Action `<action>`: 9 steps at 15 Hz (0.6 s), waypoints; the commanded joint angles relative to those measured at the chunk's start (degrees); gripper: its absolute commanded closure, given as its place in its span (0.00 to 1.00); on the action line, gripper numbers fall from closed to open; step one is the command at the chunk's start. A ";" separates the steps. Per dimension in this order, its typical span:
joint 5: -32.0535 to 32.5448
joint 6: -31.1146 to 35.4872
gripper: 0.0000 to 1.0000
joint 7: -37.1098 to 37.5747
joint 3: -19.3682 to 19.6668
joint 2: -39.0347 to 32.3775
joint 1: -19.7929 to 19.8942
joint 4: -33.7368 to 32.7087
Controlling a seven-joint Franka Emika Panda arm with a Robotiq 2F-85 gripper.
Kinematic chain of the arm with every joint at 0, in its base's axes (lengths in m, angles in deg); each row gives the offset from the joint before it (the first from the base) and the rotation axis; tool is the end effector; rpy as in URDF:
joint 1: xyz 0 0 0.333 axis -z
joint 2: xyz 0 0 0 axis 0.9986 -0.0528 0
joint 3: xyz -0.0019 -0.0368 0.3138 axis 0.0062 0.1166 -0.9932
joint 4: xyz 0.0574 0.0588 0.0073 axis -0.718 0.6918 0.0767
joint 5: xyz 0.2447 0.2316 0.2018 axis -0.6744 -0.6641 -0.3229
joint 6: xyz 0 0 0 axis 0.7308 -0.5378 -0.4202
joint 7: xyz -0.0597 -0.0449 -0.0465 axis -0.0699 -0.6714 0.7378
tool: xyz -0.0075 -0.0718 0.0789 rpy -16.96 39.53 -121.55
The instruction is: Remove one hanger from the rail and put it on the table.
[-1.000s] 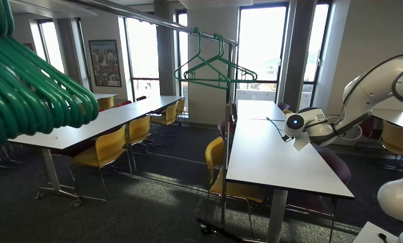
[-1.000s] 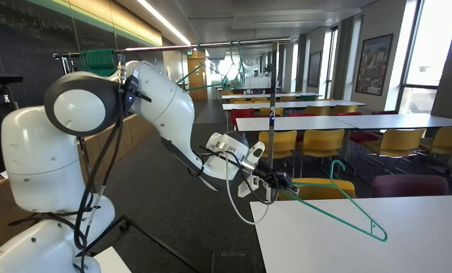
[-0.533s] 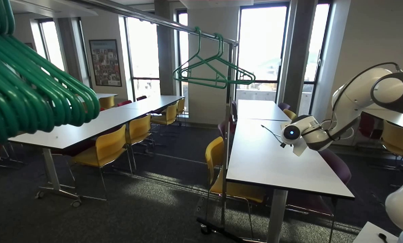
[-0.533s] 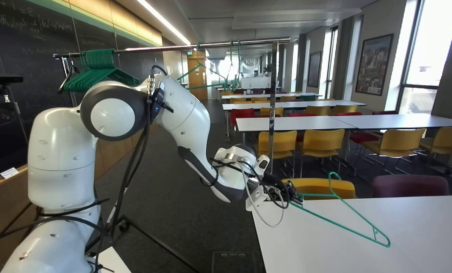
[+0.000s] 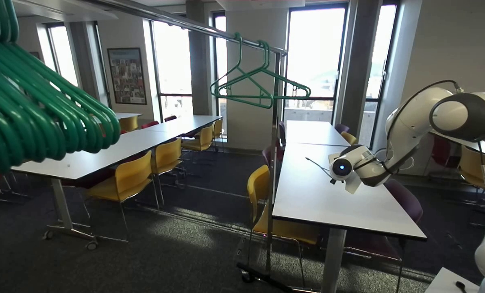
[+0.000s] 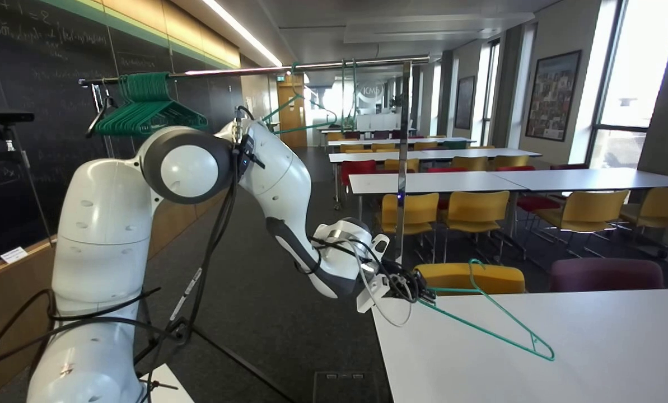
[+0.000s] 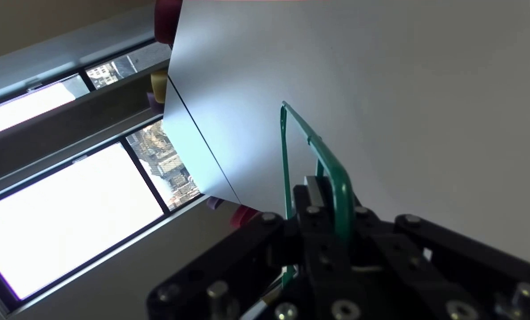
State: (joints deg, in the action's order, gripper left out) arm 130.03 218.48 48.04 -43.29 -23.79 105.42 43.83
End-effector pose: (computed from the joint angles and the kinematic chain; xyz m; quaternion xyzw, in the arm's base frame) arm 0.5645 -0.1587 0.2833 0.8526 0.0736 0.2526 0.4514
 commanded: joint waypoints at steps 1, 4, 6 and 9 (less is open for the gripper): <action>-4.61 -0.19 0.99 -3.22 2.98 -0.72 -3.14 -0.61; -9.75 -1.59 0.99 -7.80 4.34 -1.18 -4.47 -0.19; -11.21 -3.00 0.99 -10.49 5.26 -1.46 -5.05 -0.22; -11.64 -6.80 0.99 -15.17 6.62 -1.52 -5.89 -0.03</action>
State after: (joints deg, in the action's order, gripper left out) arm 119.63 215.64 37.84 -38.52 -25.77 101.26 43.87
